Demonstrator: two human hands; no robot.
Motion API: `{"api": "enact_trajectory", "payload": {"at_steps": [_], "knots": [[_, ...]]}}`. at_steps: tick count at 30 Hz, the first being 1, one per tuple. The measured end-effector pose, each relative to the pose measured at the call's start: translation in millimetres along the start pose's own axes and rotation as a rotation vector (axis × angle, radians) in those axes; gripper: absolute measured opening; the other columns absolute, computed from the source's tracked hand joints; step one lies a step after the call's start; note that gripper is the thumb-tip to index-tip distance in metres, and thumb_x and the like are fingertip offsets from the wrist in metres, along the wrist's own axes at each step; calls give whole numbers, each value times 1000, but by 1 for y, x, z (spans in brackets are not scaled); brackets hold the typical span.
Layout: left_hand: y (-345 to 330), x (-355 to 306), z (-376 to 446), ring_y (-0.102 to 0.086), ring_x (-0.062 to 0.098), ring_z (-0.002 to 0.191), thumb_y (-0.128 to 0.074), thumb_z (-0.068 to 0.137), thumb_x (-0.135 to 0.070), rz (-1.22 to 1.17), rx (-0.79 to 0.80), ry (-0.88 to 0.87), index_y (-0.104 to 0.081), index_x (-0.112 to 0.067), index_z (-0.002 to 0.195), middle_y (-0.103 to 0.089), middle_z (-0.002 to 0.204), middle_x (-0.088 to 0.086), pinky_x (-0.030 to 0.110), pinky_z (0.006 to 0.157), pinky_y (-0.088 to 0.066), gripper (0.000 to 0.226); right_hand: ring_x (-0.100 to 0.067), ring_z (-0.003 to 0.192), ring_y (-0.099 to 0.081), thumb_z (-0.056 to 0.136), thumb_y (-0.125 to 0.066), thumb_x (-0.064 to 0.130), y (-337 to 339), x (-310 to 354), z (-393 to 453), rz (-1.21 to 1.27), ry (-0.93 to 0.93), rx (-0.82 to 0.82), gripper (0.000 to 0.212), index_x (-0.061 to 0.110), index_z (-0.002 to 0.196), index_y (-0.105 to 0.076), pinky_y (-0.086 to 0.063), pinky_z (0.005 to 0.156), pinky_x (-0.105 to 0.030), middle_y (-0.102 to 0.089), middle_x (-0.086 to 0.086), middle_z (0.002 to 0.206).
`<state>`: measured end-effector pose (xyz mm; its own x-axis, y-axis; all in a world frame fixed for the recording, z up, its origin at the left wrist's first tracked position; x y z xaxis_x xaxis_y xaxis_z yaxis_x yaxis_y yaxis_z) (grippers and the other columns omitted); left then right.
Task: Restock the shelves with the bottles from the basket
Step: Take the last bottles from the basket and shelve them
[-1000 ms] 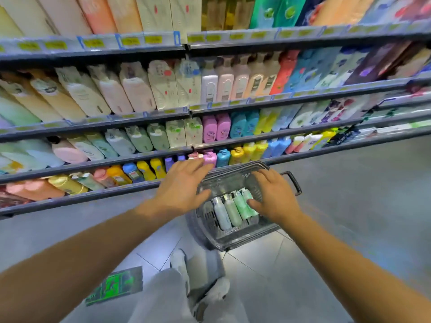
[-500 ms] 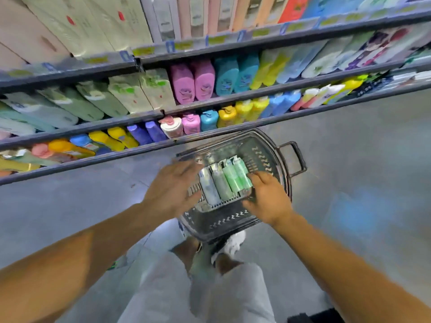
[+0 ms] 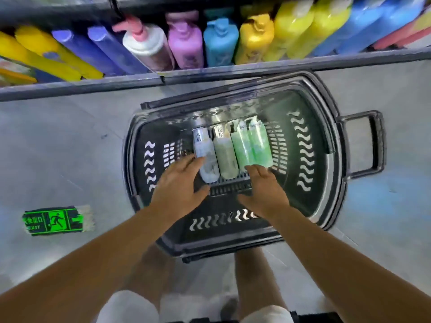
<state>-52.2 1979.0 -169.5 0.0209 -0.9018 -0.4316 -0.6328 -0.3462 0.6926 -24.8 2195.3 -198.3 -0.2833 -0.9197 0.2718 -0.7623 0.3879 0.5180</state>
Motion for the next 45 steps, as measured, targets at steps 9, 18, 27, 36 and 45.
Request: {"api": "enact_trajectory", "payload": {"at_steps": [9,18,27,36,45], "knots": [[-109,61,88,-47,33,129,-71,85,-36,-62,6,168,-39,-19,150,-45,148,8,44,105,-45,74,-32,139,-32,85,-72,36,-70,-11,135,-56,131,8,83,15,152,-27,-36,112,-42,-28,-7,156],[-196,86,163,-47,41,129,-77,79,-40,-185,-63,457,3,-40,153,-13,160,7,53,98,-49,109,-33,130,-41,83,-68,21,-90,-25,193,106,104,-136,72,8,146,-34,-40,106,-43,-32,-9,149],[-223,98,163,-59,25,108,-86,68,-32,-541,-156,679,5,-59,147,-51,134,6,29,79,-40,123,-32,110,-53,81,-69,15,-97,-35,190,185,187,-302,61,3,136,-45,-49,88,-38,-46,-14,132],[-193,116,120,-62,29,106,-83,67,-40,-492,-115,669,1,-53,150,-61,122,5,40,91,-50,119,-34,141,-23,86,-71,31,-128,1,203,2,21,-229,98,8,156,-6,-24,115,-44,-15,-15,160],[-185,134,110,-54,19,117,-87,62,-25,-568,-186,721,-27,-37,148,-53,129,-4,36,102,-45,105,-34,125,-36,83,-75,36,-142,21,227,-41,-88,-300,100,15,155,-9,-36,104,-40,-29,-18,142]]}}
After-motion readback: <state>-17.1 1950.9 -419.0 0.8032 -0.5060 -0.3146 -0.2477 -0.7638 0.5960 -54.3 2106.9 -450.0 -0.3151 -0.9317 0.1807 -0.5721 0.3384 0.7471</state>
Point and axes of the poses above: each hand's wrist, its own z-axis towards the middle knuckle, its own y-axis out of the back of the hand, x = y × z, the point moved 3 cm from there along z, towards the middle knuckle
